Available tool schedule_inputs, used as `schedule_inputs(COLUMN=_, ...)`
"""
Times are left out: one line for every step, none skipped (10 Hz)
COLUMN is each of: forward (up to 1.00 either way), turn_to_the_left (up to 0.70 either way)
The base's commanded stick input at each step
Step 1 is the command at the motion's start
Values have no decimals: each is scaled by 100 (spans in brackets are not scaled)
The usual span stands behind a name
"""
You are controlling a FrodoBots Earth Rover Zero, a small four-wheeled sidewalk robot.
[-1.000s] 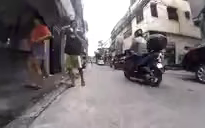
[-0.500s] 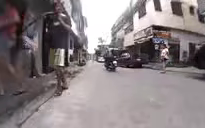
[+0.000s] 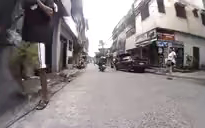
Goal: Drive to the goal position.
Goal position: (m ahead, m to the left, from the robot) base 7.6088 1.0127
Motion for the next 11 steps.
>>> schedule_inputs(forward=100, turn_to_the_left=27)
schedule_inputs(forward=100, turn_to_the_left=27)
schedule_inputs(forward=100, turn_to_the_left=27)
schedule_inputs(forward=100, turn_to_the_left=27)
schedule_inputs(forward=100, turn_to_the_left=20)
schedule_inputs(forward=100, turn_to_the_left=0)
schedule_inputs(forward=100, turn_to_the_left=0)
schedule_inputs(forward=100, turn_to_the_left=0)
schedule_inputs(forward=100, turn_to_the_left=0)
schedule_inputs(forward=100, turn_to_the_left=0)
schedule_inputs(forward=100, turn_to_the_left=0)
